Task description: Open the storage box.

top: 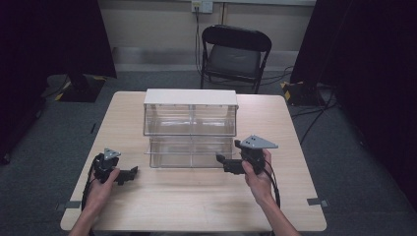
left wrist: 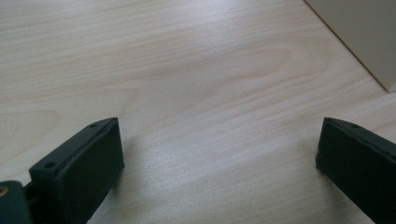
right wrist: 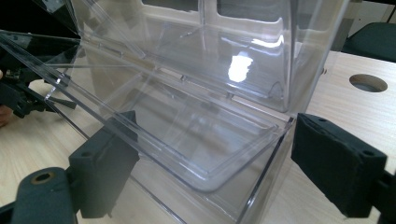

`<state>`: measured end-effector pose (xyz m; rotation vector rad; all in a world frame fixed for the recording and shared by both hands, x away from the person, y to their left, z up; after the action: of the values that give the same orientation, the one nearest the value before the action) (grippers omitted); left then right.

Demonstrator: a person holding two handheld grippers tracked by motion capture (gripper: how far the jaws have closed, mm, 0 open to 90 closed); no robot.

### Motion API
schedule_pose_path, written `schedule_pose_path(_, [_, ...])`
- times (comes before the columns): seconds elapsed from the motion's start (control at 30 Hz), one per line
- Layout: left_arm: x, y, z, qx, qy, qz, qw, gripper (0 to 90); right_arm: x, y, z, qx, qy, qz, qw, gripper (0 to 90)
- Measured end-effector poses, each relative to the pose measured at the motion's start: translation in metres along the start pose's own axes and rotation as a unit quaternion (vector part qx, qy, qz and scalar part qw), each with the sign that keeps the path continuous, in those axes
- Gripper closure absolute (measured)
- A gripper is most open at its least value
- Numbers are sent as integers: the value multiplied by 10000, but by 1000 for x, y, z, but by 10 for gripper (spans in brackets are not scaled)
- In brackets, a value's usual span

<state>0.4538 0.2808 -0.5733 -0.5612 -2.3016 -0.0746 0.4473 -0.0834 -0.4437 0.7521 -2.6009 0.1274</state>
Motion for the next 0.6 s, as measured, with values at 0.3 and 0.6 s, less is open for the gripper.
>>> schedule_pose_path(0.3, [0,0,0,0,1,1,10000,2,-1,-1,-3,-39,-21,5,10000,142])
schedule_pose_path(0.6, [0,0,0,-2,1,0,10000,2,0,-5,-11,-123,-83,0,9999,142])
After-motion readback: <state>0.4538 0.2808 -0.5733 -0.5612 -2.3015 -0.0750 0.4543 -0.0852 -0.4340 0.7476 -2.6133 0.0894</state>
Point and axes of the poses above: each handheld gripper's, and its own axes: x roughly backward along the jaws, z roughly out of its underside, y roughly to its left, the point moved 10 cm from there along -x, roughly forward along the jaws, and after that the axes turned 9 degrees about z, right-handed, at the moved point
